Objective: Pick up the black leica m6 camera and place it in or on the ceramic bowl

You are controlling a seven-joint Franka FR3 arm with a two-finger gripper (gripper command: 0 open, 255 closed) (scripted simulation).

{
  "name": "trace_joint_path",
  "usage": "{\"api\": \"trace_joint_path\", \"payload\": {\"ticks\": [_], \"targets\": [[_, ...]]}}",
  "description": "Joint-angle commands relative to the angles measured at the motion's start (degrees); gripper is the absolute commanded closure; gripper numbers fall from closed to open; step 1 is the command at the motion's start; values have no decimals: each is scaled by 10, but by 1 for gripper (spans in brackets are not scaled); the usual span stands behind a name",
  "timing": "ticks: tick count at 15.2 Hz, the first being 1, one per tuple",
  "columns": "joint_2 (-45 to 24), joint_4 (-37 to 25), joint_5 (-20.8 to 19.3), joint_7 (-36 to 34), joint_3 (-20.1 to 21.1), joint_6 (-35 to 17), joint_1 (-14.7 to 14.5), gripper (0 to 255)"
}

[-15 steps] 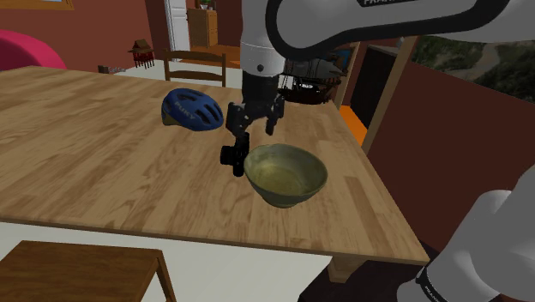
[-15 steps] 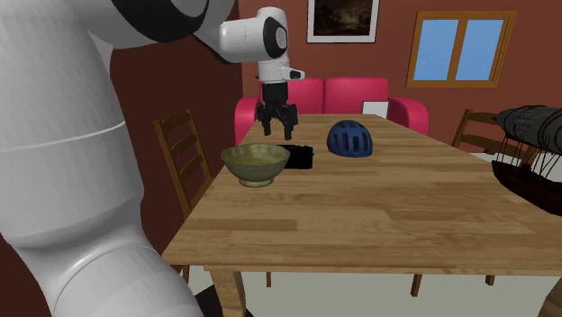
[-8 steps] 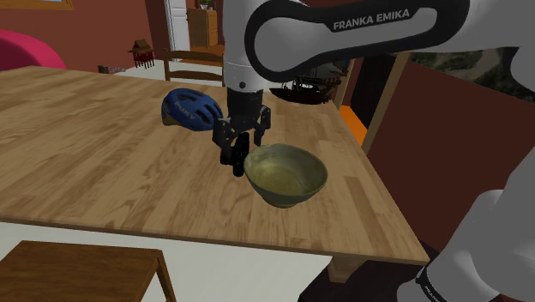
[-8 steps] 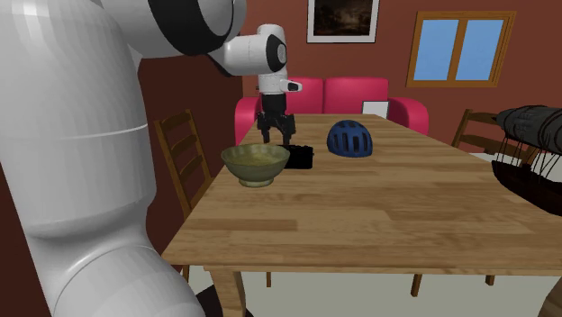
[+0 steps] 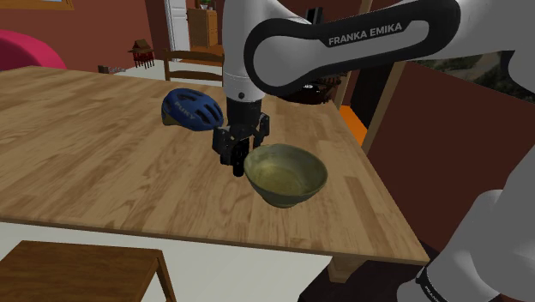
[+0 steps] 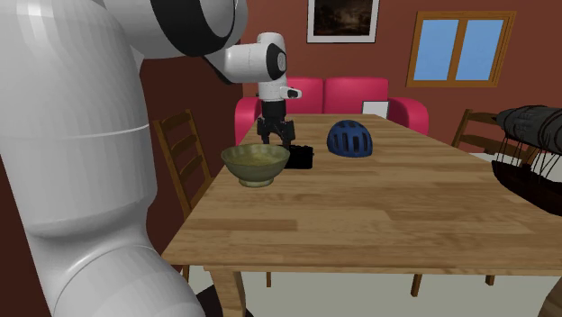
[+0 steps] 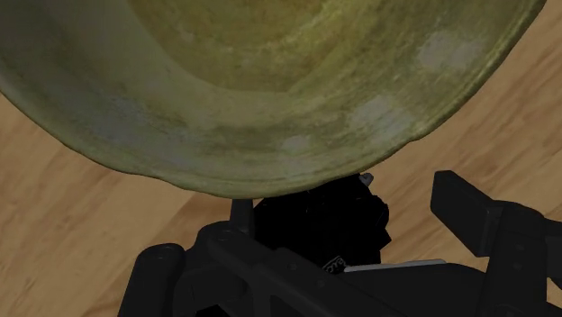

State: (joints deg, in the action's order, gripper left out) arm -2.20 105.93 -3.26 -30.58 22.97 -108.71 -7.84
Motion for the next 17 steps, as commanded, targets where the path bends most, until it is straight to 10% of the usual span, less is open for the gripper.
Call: {"api": "trace_joint_path", "payload": {"ticks": [1, 2, 3, 17], "targets": [[0, 0, 0, 0, 0, 0, 0, 0], [0, 0, 0, 0, 0, 0, 0, 0], [0, 0, 0, 0, 0, 0, 0, 255], [4, -34, 2, 3, 0, 38, 0, 255]]}}
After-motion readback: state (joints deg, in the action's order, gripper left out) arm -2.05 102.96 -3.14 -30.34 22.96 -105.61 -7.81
